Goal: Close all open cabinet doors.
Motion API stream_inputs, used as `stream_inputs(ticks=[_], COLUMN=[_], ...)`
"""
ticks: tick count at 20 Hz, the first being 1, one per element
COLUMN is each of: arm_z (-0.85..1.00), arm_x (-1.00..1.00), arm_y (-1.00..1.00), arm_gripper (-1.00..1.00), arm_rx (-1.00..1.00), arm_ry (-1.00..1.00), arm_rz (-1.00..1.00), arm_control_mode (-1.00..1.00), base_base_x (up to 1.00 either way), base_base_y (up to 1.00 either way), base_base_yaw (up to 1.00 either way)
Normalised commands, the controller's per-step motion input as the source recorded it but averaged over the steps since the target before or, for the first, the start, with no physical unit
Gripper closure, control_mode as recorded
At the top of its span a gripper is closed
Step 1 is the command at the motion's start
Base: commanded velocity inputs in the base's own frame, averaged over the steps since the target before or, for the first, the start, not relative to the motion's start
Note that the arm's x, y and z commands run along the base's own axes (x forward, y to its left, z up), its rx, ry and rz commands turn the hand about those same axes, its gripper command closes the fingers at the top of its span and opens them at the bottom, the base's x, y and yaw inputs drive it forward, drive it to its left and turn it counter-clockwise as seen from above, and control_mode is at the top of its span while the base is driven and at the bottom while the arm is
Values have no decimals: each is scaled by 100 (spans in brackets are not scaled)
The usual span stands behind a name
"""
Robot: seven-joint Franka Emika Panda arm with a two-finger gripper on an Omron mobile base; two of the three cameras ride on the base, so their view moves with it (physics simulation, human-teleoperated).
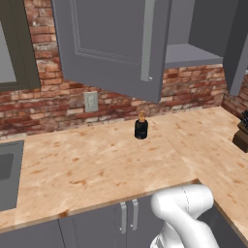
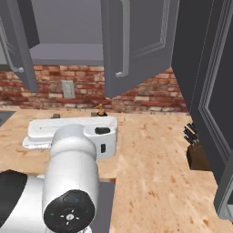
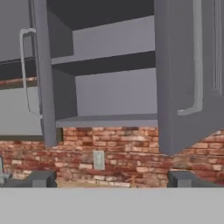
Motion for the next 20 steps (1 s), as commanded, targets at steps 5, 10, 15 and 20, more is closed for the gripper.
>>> stream_inputs(ticks=[5,10,15,20], arm_z=[0,0,0,0], arm_x=[40,53,55,29], arm_y=[-32,-14,-9,-18], arm_gripper=[-100,-100,-100,-100], arm_rx=[8,4,4,2], arm_ry=[-16,-16,-13,-4], arm_rz=[5,1,0,0], arm_control_mode=[-100,-100,-100,-100], base_base_x=[0,0,0,0], base_base_y=[0,0,0,0], base_base_yaw=[0,0,0,0])
